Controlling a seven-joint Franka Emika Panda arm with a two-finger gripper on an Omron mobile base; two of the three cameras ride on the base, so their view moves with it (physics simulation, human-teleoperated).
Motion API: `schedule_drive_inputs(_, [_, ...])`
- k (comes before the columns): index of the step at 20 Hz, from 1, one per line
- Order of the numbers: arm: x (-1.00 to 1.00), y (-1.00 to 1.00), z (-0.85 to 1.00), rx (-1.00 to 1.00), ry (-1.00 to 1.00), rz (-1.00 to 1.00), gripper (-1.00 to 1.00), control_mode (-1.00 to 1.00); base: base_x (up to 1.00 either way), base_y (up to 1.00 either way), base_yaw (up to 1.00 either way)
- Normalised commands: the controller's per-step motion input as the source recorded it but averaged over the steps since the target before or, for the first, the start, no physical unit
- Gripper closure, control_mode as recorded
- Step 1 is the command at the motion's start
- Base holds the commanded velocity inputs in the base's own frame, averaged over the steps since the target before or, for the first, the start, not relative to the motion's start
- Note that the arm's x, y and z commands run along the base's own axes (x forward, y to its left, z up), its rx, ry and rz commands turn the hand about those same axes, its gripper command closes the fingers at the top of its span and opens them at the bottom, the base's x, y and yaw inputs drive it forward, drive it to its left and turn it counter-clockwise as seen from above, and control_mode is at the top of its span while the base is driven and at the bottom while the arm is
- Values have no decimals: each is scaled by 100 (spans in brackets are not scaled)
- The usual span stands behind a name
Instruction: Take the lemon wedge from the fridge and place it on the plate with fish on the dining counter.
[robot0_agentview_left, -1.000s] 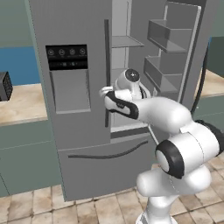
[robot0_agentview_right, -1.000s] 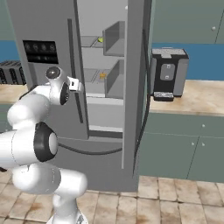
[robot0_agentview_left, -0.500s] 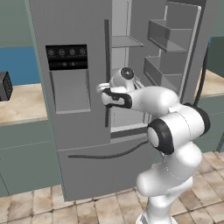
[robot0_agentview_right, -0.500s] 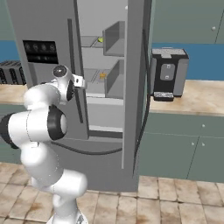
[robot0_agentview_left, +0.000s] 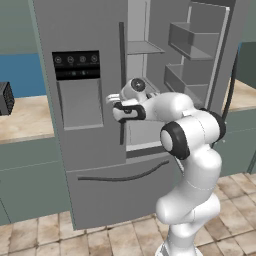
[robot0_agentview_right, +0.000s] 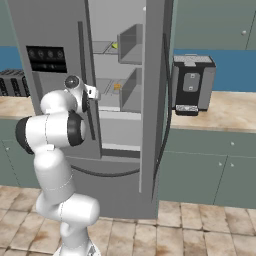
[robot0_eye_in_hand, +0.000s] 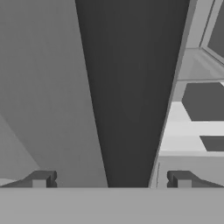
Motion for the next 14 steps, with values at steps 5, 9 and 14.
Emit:
schedule_drive_inputs(5, [56, 1, -10, 0, 0, 0, -100, -100, 0, 0, 0])
schedule_drive_inputs(9, [0, 0, 0, 0, 0, 0, 100, -100, 0, 0, 0])
schedule_drive_inputs(14, [0, 0, 0, 0, 0, 0, 100, -100, 0, 0, 0])
